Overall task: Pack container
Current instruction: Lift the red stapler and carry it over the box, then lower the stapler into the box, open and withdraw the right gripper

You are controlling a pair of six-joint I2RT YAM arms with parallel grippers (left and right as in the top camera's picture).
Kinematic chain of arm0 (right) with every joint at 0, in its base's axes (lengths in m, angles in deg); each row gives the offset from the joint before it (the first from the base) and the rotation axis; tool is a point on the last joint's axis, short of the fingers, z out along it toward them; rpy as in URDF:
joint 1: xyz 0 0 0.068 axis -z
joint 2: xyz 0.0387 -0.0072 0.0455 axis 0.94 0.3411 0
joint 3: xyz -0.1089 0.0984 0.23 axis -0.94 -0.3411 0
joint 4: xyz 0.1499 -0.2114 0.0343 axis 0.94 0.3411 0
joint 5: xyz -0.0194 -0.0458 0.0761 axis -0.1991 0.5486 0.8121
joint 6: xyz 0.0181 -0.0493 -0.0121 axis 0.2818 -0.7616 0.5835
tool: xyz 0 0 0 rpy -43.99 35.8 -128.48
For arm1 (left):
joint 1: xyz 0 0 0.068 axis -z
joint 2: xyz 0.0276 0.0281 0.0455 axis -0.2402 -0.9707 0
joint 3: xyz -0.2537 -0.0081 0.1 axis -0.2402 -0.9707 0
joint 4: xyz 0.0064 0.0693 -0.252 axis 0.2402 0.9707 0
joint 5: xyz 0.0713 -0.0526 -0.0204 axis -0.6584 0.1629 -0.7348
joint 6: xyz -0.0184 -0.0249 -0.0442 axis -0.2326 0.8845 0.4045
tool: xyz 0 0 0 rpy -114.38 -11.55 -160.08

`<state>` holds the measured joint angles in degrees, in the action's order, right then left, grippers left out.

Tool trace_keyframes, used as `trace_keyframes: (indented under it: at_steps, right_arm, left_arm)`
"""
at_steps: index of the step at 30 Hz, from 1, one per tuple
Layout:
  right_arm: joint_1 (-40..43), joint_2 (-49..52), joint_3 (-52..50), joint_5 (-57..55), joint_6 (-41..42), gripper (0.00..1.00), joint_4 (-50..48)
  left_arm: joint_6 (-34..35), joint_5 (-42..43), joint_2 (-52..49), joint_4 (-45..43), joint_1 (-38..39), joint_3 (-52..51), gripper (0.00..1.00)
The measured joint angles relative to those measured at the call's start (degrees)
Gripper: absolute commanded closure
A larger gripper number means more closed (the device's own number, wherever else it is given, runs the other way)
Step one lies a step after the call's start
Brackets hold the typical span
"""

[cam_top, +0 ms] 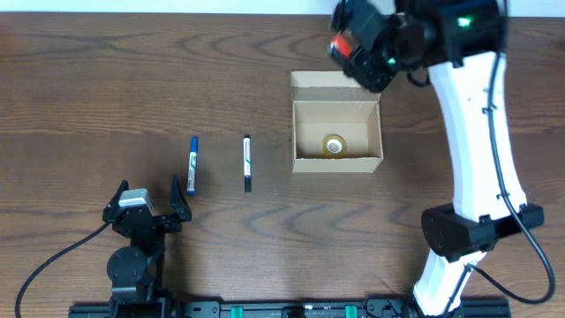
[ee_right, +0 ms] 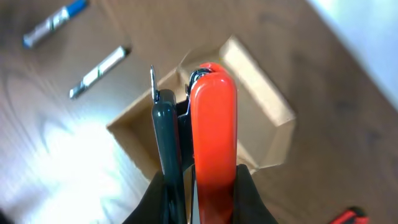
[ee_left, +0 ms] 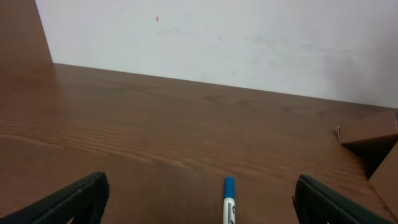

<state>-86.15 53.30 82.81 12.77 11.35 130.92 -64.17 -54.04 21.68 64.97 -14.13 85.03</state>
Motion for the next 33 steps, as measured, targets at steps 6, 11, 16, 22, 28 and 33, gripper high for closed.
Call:
trace_keyframes:
  at_steps: [6, 11, 16, 22, 28, 33]
  right_arm:
    - [0.66, 0.48, -14.86, 3.76, -5.97, 0.99, -5.46]
    - [0.63, 1.25, -23.58, 5.57, -8.15, 0.99, -8.66]
    - [0.59, 2.47, -28.85, 6.34, -8.72, 0.99, -11.82]
    - [0.59, 6.05, -32.74, 6.34, -7.28, 0.99, -16.85]
    - [0.59, 10.25, -33.05, 4.33, -4.02, 0.99, -21.22]
    - [0.61, 12.68, -33.05, 1.84, -2.36, 0.99, -22.08]
  left_arm:
    - [0.00, 0.00, 0.00, 0.00, 0.00, 0.00, 0.05]
    - [0.00, 0.00, 0.00, 0.00, 0.00, 0.00, 0.05]
    - [0.00, 0.00, 0.00, 0.00, 0.00, 0.00, 0.05]
    - [0.00, 0.00, 0.00, 0.00, 0.00, 0.00, 0.05]
    - [0.00, 0.00, 0.00, 0.00, 0.00, 0.00, 0.05]
    - [0.00, 0.00, 0.00, -0.02, 0.00, 0.00, 0.05]
